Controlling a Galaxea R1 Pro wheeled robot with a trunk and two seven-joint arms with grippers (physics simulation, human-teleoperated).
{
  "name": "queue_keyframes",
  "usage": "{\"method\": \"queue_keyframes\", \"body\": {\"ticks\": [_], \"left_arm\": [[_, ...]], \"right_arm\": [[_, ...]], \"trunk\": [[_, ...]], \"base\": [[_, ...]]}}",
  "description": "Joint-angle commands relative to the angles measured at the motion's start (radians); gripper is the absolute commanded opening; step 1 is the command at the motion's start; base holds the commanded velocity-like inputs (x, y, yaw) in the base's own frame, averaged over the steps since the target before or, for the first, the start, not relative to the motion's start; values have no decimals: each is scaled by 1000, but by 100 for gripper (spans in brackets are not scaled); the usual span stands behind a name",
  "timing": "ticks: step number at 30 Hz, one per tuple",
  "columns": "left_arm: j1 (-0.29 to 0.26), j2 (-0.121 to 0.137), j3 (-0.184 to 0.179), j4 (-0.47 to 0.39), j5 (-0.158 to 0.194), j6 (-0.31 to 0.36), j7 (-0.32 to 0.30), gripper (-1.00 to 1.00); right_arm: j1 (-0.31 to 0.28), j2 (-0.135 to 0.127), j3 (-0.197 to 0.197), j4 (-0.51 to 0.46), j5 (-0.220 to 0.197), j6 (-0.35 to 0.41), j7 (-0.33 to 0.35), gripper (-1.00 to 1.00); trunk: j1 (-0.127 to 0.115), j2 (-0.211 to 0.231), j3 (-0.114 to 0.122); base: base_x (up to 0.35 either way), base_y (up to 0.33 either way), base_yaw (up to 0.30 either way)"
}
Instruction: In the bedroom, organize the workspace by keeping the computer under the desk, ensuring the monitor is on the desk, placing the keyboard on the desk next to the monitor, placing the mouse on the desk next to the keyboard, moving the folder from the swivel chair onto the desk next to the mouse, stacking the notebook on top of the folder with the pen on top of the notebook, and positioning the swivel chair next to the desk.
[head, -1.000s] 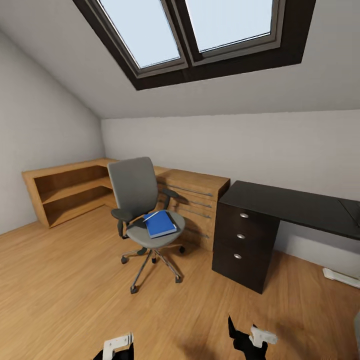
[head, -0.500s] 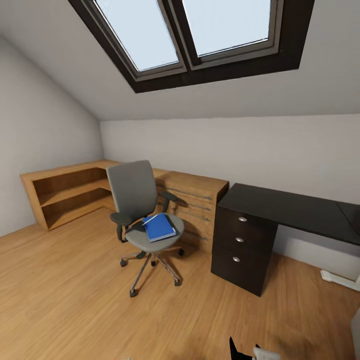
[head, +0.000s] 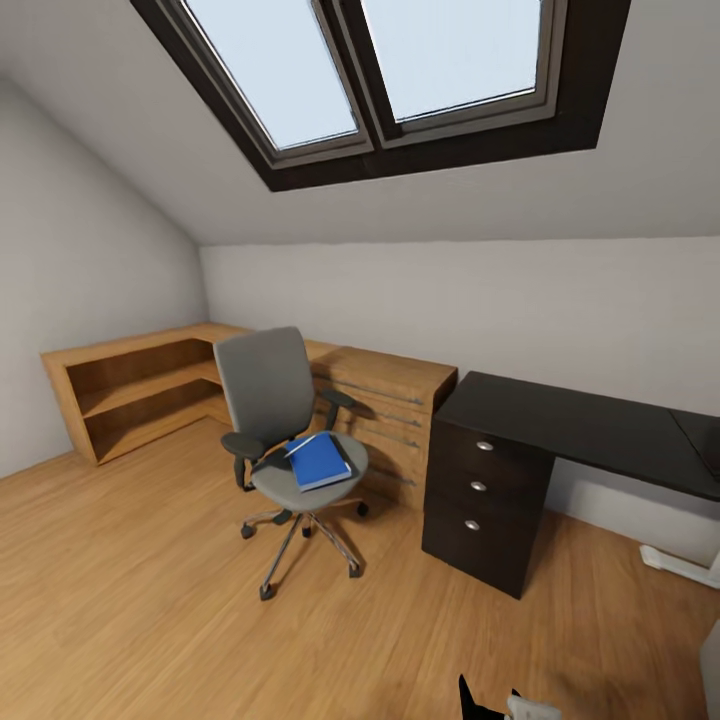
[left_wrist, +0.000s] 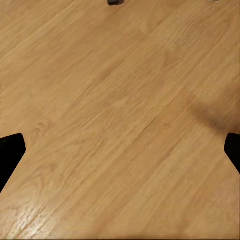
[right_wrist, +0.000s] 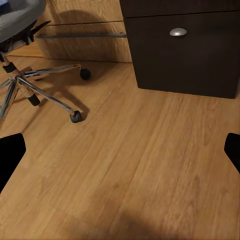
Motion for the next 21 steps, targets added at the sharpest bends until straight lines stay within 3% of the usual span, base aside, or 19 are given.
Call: {"method": "queue_keyframes", "body": {"ticks": [1, 7, 21], "left_arm": [[0, -1, -5, 2, 11, -3, 6, 100], [0, -5, -5, 5, 11, -4, 6, 100], [0, -6, -5, 8, 11, -4, 5, 100]], "right_arm": [[-1, 0, -3, 2, -11, -3, 10, 100], [-1, 0, -3, 2, -11, -3, 10, 100], [-1, 0, -3, 2, -11, -3, 10, 100]], "trunk": [[-4, 7, 2], [-27, 49, 21], [-81, 147, 65]], "base": [[0, 0, 0], [-108, 0, 0], [-315, 0, 0]]}}
